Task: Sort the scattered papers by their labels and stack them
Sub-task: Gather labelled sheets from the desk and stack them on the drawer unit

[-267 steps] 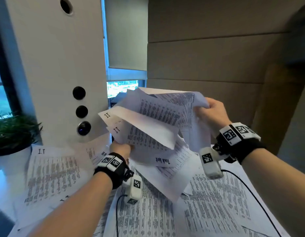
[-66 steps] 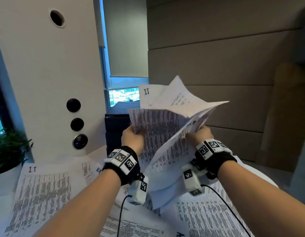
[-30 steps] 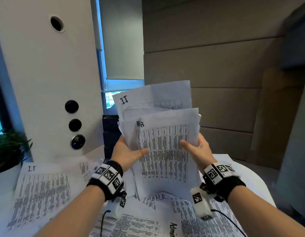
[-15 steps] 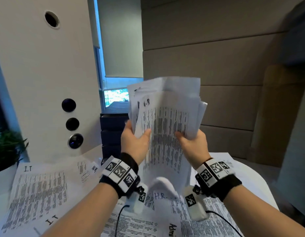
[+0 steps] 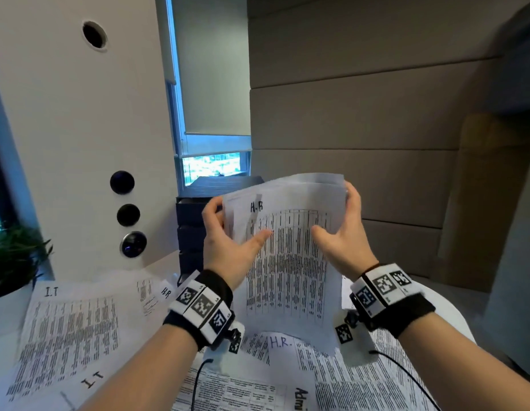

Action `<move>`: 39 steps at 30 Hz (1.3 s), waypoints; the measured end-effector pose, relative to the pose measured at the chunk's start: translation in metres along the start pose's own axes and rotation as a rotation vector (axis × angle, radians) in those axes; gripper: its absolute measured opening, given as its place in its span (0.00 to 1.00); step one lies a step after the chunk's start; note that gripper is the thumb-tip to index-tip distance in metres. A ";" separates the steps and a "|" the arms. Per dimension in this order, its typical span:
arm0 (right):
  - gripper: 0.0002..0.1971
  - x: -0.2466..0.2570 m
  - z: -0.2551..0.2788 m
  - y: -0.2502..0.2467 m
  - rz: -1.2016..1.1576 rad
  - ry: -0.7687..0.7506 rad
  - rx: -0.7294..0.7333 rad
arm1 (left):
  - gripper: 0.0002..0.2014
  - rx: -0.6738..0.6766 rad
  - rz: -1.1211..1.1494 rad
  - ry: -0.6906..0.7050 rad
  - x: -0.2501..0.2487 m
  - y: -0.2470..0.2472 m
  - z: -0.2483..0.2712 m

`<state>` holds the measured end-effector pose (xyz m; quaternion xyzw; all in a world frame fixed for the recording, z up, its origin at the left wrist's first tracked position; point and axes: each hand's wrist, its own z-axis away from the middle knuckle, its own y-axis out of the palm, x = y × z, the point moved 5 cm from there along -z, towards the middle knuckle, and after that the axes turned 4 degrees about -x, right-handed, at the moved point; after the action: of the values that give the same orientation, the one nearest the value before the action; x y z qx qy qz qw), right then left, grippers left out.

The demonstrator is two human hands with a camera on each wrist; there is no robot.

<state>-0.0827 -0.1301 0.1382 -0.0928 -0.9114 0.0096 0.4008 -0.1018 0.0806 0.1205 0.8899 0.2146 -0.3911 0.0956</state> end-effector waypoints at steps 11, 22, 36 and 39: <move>0.22 0.012 -0.016 -0.024 0.223 -0.131 -0.113 | 0.29 0.184 -0.089 -0.101 0.024 0.002 0.008; 0.09 -0.049 0.024 -0.012 -0.002 0.265 -0.074 | 0.15 -0.113 0.147 -0.264 0.036 0.001 0.026; 0.13 -0.062 0.042 -0.004 0.246 0.366 0.125 | 0.08 0.114 -0.084 -0.425 0.045 0.000 0.035; 0.11 -0.038 0.030 -0.019 0.178 0.262 -0.043 | 0.15 -0.006 -0.015 -0.388 0.025 -0.002 0.016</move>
<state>-0.0823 -0.1541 0.0921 -0.1824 -0.8395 0.0135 0.5116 -0.0977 0.0846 0.0910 0.7958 0.1999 -0.5554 0.1348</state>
